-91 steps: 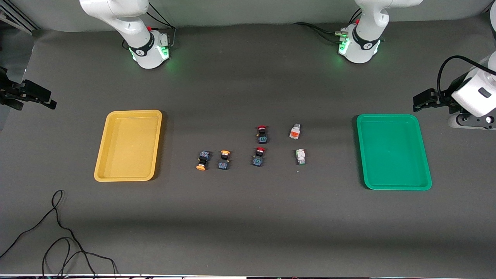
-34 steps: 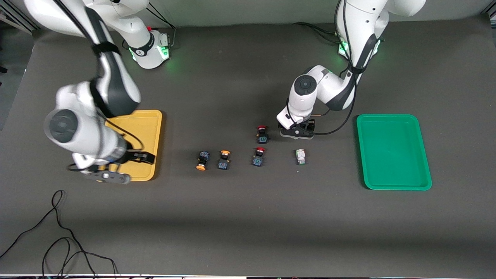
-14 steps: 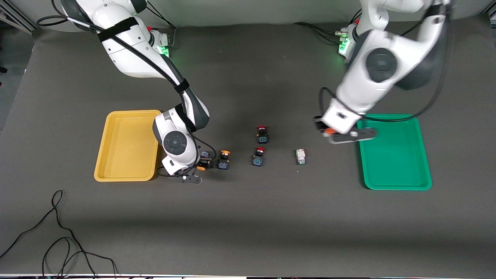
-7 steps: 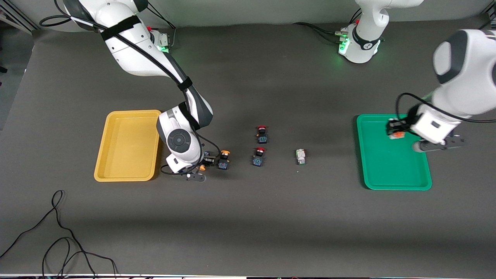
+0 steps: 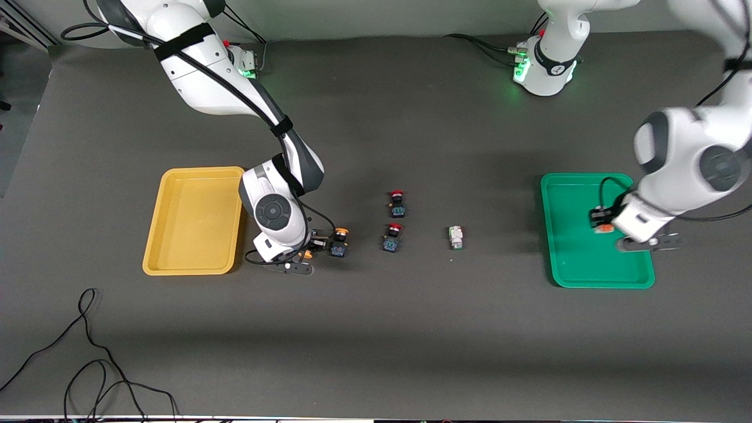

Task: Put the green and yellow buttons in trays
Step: 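Carry the white button to the green tray while the right gripper carries yellow button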

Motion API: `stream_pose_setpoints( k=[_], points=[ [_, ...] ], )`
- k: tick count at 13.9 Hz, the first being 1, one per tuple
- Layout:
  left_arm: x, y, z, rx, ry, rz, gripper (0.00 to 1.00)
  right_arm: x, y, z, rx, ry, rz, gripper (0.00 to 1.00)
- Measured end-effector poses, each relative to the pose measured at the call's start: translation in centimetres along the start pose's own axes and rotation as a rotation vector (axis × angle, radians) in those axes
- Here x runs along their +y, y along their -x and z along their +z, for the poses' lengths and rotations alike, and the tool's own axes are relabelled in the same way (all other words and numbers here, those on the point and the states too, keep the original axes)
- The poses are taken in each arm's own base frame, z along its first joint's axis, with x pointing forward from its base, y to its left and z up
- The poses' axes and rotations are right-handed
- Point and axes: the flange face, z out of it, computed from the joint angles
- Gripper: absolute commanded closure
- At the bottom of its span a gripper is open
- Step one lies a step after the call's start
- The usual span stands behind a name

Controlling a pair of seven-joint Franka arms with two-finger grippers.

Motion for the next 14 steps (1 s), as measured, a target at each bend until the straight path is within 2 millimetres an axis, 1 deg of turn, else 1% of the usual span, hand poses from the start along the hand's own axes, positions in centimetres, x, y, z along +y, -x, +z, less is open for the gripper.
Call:
stream_pose_setpoints(
  k=[2,3,4,5,6,7,8,9,10,11,12,13,14],
  points=[
    [0.4,0.4,5.6,0.008,0.002,0.012,0.73,0.0,-0.3,-0.5,0.008,-0.005,0.002,1.00],
    [0.5,0.6,7.5,0.001,0.002,0.014,0.67,0.2,-0.6,-1.2,0.016,-0.009,0.007,1.00],
    [0.6,0.6,8.6,-0.007,0.002,0.016,0.44,0.6,-1.1,-2.3,0.019,-0.009,0.016,1.00],
    [0.6,0.7,9.1,-0.014,0.002,0.020,0.05,1.4,-1.7,-3.8,0.013,-0.005,0.031,1.00],
    [0.6,0.6,9.0,-0.012,0.001,0.030,0.00,2.8,-2.3,-5.7,-0.002,0.001,0.036,1.00],
    [0.5,0.4,8.7,-0.006,0.001,0.040,0.00,4.6,-3.0,-7.7,-0.025,0.009,0.017,1.00],
    [0.4,0.2,8.2,0.001,0.001,0.045,0.00,7.0,-3.8,-9.9,-0.052,0.016,-0.010,1.00],
    [0.1,-0.1,7.6,0.007,0.001,0.045,0.00,9.8,-4.5,-11.8,-0.079,0.018,-0.039,1.00],
    [-0.4,-0.4,6.6,0.012,0.000,0.042,0.00,13.0,-5.3,-13.8,-0.106,0.015,-0.072,1.00],
    [-0.8,-0.9,4.8,0.011,-0.002,0.037,0.00,16.2,-5.9,-15.4,-0.132,0.005,-0.100,1.00],
    [-1.2,-1.5,2.3,0.002,-0.004,0.032,0.00,19.3,-6.4,-16.6,-0.155,-0.014,-0.127,1.00],
    [-1.5,-2.1,-0.9,-0.013,-0.008,0.028,0.00,22.2,-6.8,-17.1,-0.168,-0.031,-0.152,1.00],
    [-1.7,-2.7,-4.5,-0.028,-0.011,0.025,0.00,24.8,-7.0,-16.8,-0.178,-0.045,-0.173,1.00]
  ],
)
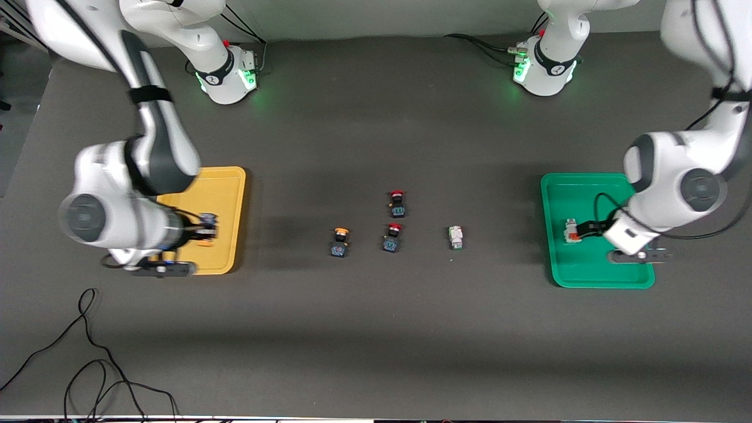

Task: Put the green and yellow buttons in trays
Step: 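Release the white button in the green tray while the right gripper releases in yellow tray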

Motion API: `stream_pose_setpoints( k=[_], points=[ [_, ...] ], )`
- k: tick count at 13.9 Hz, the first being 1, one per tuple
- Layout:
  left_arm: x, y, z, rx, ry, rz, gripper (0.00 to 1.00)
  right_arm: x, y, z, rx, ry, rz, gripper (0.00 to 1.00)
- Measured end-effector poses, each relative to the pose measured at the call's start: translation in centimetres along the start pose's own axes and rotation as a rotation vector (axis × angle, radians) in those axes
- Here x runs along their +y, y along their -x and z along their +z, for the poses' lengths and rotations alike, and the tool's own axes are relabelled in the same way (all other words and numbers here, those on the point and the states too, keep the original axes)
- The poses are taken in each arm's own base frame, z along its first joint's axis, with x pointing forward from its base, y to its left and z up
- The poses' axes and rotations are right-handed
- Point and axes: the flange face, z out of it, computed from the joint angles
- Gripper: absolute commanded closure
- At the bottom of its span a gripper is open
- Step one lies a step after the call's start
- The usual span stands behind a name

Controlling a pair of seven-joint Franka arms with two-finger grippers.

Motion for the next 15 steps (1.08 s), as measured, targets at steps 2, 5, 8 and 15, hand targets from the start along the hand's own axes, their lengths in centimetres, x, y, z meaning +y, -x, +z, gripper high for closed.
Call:
stream_pose_setpoints(
  k=[2,5,8,15],
  points=[
    [0.1,-0.6,-6.8,-0.023,-0.001,0.000,0.00,4.6,0.0,2.8,0.007,-0.016,-0.042,1.00],
    [4.1,-0.9,-10.6,-0.034,0.021,0.027,0.00,7.7,1.1,11.0,0.072,-0.011,-0.073,1.00],
    [13.8,-0.1,-9.7,-0.037,0.013,-0.020,0.00,7.1,2.8,15.9,0.100,-0.022,-0.058,1.00],
    [33.1,4.6,-4.7,0.016,0.013,-0.093,0.00,4.6,3.7,18.8,0.150,-0.033,-0.068,0.00]
  ],
)
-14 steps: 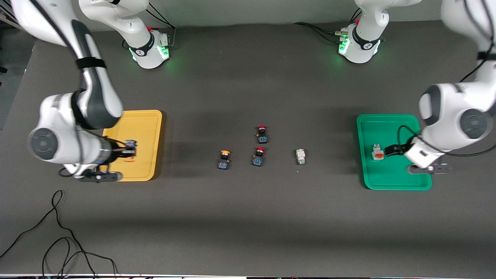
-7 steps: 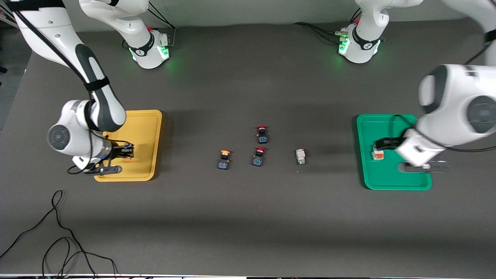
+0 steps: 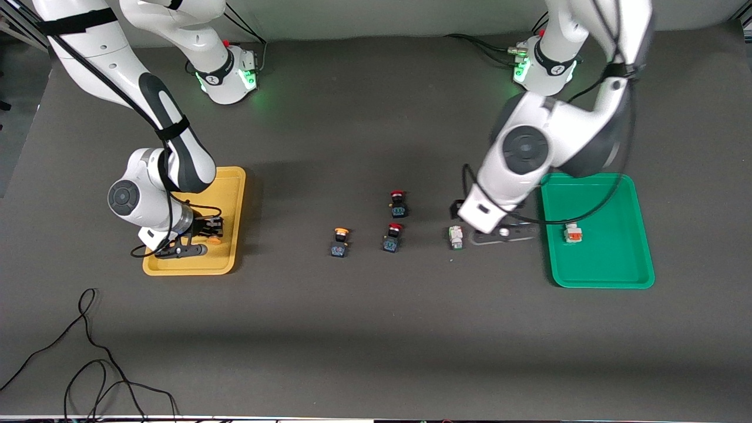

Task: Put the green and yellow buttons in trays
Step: 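Release the white button in the green tray while the right gripper releases in yellow tray, then grasp another white button with the left gripper while the right gripper grasps a yellow button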

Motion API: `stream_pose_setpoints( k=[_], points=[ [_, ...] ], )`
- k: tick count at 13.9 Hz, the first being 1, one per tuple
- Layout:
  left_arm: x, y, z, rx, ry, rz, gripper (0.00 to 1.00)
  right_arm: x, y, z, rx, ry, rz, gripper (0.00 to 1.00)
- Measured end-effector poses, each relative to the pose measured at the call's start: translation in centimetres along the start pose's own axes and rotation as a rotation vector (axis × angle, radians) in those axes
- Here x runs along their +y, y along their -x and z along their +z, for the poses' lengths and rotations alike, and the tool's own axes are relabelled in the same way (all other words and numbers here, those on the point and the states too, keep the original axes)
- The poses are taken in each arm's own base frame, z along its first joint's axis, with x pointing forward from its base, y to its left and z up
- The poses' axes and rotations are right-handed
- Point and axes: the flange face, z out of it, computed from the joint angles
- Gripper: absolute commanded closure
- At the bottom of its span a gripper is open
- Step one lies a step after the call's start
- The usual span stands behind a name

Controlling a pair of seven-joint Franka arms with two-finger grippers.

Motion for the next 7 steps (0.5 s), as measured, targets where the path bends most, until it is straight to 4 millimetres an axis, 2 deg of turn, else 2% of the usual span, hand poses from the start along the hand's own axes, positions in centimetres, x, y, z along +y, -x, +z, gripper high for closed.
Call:
stream_pose_setpoints(
  k=[2,4,5,7],
  points=[
    [0.8,-0.6,3.8,-0.009,-0.004,0.000,0.00,0.0,0.0,-0.1,-0.006,-0.010,0.013,0.00],
    [0.8,-1.4,8.6,-0.023,-0.013,-0.008,0.00,-0.1,-0.4,-1.3,-0.020,-0.021,0.015,0.00],
    [0.8,-1.8,10.9,-0.028,-0.015,-0.011,0.00,-0.3,-0.9,-2.7,-0.030,-0.030,0.012,0.00],
    [1.0,-1.9,14.8,-0.039,-0.020,-0.012,0.00,-0.9,-2.3,-7.1,-0.063,-0.056,0.013,0.00]
  ],
)
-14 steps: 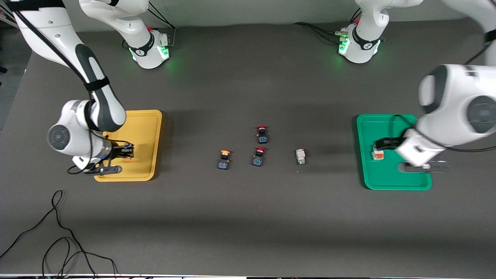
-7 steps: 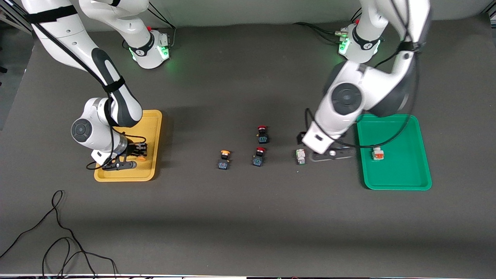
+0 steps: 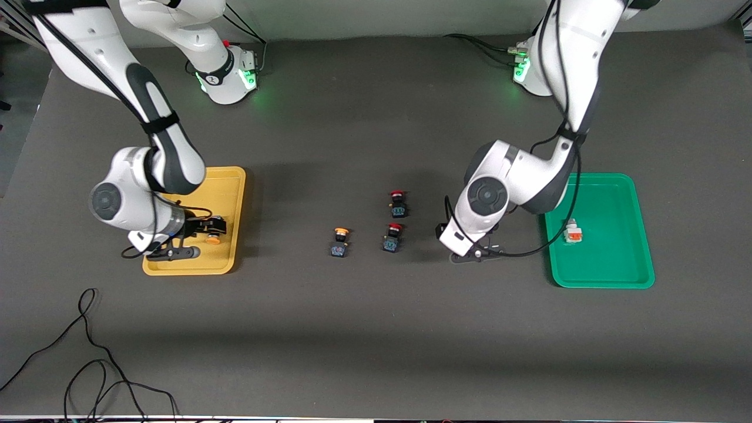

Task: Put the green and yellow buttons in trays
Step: 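Grasp another white button with the left gripper while the right gripper grasps a yellow button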

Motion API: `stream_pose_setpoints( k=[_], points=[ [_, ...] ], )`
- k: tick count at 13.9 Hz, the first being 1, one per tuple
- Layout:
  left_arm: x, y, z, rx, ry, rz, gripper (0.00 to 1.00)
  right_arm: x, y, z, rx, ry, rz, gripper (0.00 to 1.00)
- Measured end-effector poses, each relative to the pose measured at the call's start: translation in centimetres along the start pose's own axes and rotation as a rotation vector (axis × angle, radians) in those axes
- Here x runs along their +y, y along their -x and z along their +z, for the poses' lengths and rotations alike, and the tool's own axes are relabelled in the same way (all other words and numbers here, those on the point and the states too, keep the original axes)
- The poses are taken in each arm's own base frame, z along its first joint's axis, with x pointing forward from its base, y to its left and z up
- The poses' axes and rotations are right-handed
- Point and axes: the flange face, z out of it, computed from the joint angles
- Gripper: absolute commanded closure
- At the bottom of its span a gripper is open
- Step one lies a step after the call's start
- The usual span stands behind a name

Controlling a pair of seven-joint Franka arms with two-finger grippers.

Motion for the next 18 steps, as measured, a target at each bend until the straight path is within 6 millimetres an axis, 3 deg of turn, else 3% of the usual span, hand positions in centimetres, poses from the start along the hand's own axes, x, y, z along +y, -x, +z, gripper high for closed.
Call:
stream_pose_setpoints(
  k=[3,5,7,9,10,11,15,17,18],
  points=[
    [0.4,0.3,2.3,-0.018,-0.010,0.002,0.00,-1.8,-1.8,-7.6,-0.015,-0.027,0.039,0.00],
    [0.8,0.6,2.3,-0.022,-0.005,0.000,0.03,-3.9,-2.8,-10.8,0.003,-0.044,0.082,0.00],
    [1.3,0.9,2.3,-0.030,0.005,-0.004,0.25,-7.6,-3.5,-12.1,0.024,-0.060,0.135,0.00],
    [1.7,1.2,2.3,-0.032,0.006,-0.003,0.60,-11.7,-4.4,-11.8,0.029,-0.057,0.176,0.00],
    [1.7,1.3,2.3,-0.032,0.006,-0.004,0.70,-13.8,-5.1,-11.2,0.029,-0.053,0.188,0.00],
    [1.7,1.2,2.3,-0.032,0.006,-0.005,0.75,-15.7,-5.7,-10.5,0.029,-0.048,0.193,0.00],
    [1.5,0.8,1.6,-0.022,0.013,-0.013,0.77,-23.4,-8.0,-6.6,0.026,-0.027,0.203,0.00],
    [0.9,0.1,-1.1,-0.015,0.018,-0.026,0.77,-26.0,-8.9,-3.8,0.034,-0.019,0.199,0.00],
    [0.3,-0.2,-3.7,-0.016,0.021,-0.038,0.78,-27.1,-9.2,-2.2,0.049,-0.019,0.195,0.00]
  ],
)
